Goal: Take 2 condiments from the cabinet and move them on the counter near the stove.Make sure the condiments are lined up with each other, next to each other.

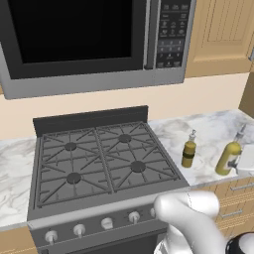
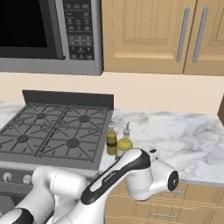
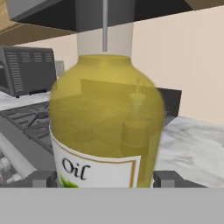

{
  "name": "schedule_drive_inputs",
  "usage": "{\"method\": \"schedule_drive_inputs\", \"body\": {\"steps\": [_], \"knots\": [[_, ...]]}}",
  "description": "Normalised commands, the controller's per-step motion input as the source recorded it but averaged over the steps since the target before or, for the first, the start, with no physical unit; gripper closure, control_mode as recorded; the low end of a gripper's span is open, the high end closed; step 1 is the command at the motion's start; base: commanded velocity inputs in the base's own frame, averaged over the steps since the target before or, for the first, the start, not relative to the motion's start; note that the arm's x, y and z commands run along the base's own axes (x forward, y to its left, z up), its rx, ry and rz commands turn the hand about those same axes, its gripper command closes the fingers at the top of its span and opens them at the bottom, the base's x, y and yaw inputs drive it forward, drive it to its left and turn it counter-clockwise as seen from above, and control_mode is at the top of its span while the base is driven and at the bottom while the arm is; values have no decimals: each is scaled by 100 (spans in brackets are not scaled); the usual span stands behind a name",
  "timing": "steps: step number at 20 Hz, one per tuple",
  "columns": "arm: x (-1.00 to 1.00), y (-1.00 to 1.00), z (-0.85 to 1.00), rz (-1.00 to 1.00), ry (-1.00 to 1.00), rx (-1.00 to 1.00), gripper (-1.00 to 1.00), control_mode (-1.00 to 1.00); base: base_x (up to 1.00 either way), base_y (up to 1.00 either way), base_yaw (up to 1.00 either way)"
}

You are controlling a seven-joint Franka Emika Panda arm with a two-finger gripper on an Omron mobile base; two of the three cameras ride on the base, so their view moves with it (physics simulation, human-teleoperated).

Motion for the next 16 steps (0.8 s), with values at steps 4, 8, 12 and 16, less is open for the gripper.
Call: {"method": "schedule_drive_inputs", "body": {"steps": [4,8,12,16], "knots": [[23,0,-16,6,0,0,100,-100,0,0,0],[21,0,-23,5,0,0,100,-100,0,0,0],[2,0,-11,1,0,-3,100,-100,0,0,0],[5,0,-7,0,0,-1,100,-100,0,0,0]]}}
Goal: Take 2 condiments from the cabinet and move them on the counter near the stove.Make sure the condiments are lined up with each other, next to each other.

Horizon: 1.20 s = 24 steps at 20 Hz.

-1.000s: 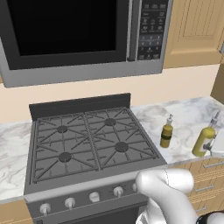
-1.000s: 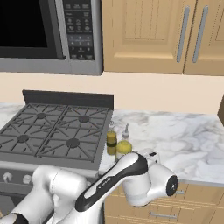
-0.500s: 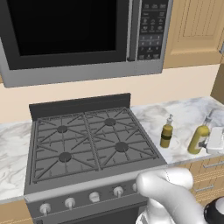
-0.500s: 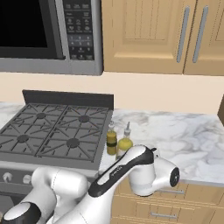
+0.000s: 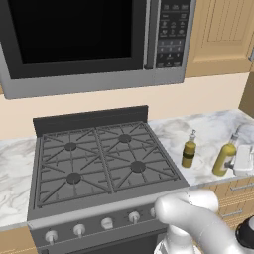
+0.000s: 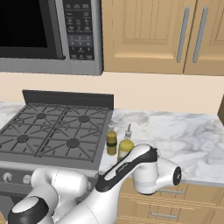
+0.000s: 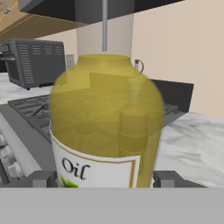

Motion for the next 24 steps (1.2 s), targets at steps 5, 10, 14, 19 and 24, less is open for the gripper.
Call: {"method": "schedule_drive_inputs", "body": {"steps": [5,10,14,19,24], "knots": [[12,3,0,0,1,0,100,-100,0,0,0],[11,7,0,0,0,0,100,-100,0,0,0],[17,2,0,0,1,-1,100,-100,0,0,0],[15,1,0,0,2,-2,100,-100,0,0,0],[11,4,-1,0,1,-1,100,-100,0,0,0]]}}
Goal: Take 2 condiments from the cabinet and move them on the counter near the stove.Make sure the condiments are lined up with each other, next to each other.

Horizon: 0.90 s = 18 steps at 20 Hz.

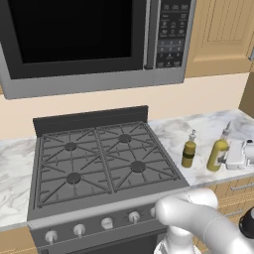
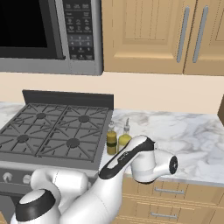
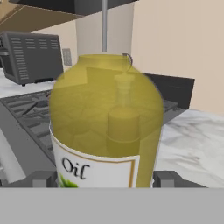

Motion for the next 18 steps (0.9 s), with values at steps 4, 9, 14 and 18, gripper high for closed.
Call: {"method": "schedule_drive_inputs", "body": {"steps": [4,9,14,18], "knots": [[11,7,-1,0,1,0,100,-100,0,0,0],[5,8,-3,0,0,0,100,-100,0,0,0],[8,6,-7,0,0,-1,100,-100,0,0,0],[8,9,-6,0,0,-2,100,-100,0,0,0]]}}
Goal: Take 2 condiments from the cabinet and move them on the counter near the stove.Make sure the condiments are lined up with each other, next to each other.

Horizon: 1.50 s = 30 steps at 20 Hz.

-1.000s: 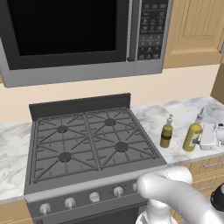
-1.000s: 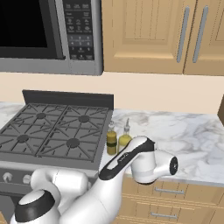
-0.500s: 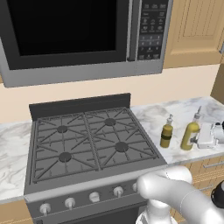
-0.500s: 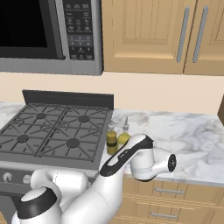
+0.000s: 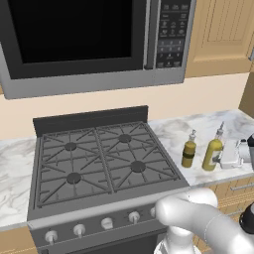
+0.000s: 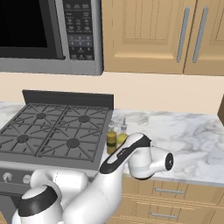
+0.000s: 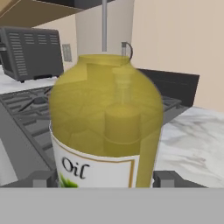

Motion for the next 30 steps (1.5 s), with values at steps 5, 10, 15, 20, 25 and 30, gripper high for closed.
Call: {"method": "schedule_drive_inputs", "body": {"steps": [5,10,15,20,25,30], "knots": [[9,10,-3,0,0,-1,100,-100,0,0,0],[3,7,0,0,0,0,100,-100,0,0,0],[1,4,-3,0,0,0,100,-100,0,0,0],[3,5,-5,0,0,0,100,-100,0,0,0],[3,5,-3,0,0,0,100,-100,0,0,0],[6,4,-1,0,0,0,100,-100,0,0,0]]}}
